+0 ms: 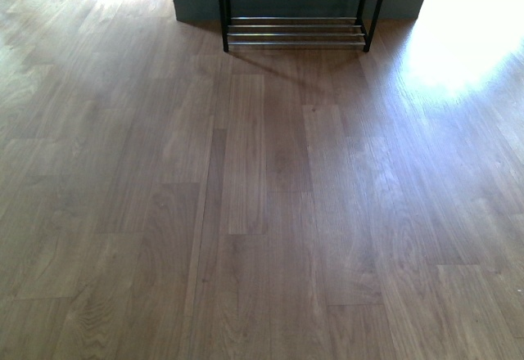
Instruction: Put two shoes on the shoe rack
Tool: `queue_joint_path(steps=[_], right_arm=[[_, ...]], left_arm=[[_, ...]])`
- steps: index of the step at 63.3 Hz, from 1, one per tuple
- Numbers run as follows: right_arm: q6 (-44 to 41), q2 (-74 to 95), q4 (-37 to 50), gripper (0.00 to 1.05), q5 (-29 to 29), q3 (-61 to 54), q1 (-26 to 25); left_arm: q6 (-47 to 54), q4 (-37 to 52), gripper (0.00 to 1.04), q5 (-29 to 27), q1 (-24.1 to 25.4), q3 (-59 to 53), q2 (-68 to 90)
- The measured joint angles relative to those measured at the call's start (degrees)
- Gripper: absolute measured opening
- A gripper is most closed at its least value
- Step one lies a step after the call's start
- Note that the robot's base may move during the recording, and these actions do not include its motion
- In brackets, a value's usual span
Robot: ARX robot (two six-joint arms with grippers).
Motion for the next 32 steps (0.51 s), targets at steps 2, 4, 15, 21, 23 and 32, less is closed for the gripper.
queue_joint_path(steps=[2,4,15,21,23,32], right_arm=[[0.0,0.0,0.0,0.96,-0.1,0.0,0.0],[0.0,0.0,0.0,0.96,-0.1,0.0,0.0],[0.0,0.0,0.0,0.96,-0.1,0.0,0.0],[0.0,0.0,0.0,0.96,-0.1,0.0,0.0],[0.0,0.0,0.0,0.96,-0.1,0.0,0.0],[0.0,0.0,0.0,0.96,-0.1,0.0,0.0]], left_arm=[[0.0,0.0,0.95,-0.1,0.0,0.0,0.0],[0.0,0.0,0.95,0.0,0.0,0.0,0.0],[0.0,0.0,0.95,0.0,0.0,0.0,0.0],[0.0,0.0,0.95,0.0,0.0,0.0,0.0],[0.0,0.0,0.95,0.0,0.0,0.0,0.0],[0.0,0.0,0.95,0.0,0.0,0.0,0.0]])
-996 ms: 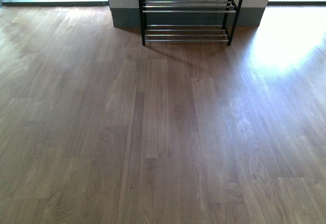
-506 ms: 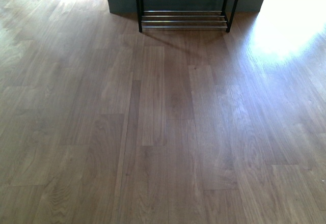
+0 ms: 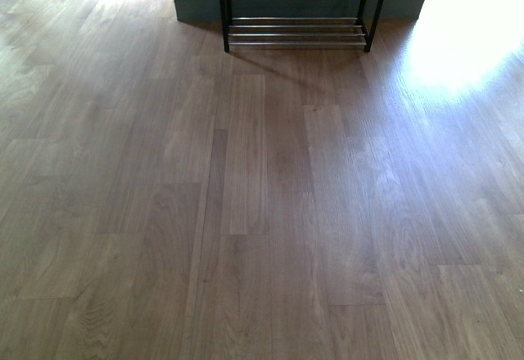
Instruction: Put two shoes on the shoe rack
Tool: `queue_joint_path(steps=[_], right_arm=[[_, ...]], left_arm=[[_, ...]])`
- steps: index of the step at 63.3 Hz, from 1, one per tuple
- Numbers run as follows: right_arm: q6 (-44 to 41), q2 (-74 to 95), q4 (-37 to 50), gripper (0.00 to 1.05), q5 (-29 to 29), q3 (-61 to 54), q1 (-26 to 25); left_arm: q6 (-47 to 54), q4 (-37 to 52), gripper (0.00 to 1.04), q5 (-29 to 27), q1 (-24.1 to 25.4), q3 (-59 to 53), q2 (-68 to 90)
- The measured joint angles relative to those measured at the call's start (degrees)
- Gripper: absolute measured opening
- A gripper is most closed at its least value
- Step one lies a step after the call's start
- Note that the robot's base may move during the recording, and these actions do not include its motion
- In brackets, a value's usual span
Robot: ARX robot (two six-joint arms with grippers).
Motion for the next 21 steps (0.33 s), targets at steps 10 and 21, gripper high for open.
queue_joint_path(steps=[10,21], right_arm=[[0.0,0.0,0.0,0.96,0.0,0.0,0.0],[0.0,0.0,0.0,0.96,0.0,0.0,0.0]], left_arm=[[0.0,0.0,0.95,0.0,0.0,0.0,0.0],[0.0,0.0,0.95,0.0,0.0,0.0,0.0]])
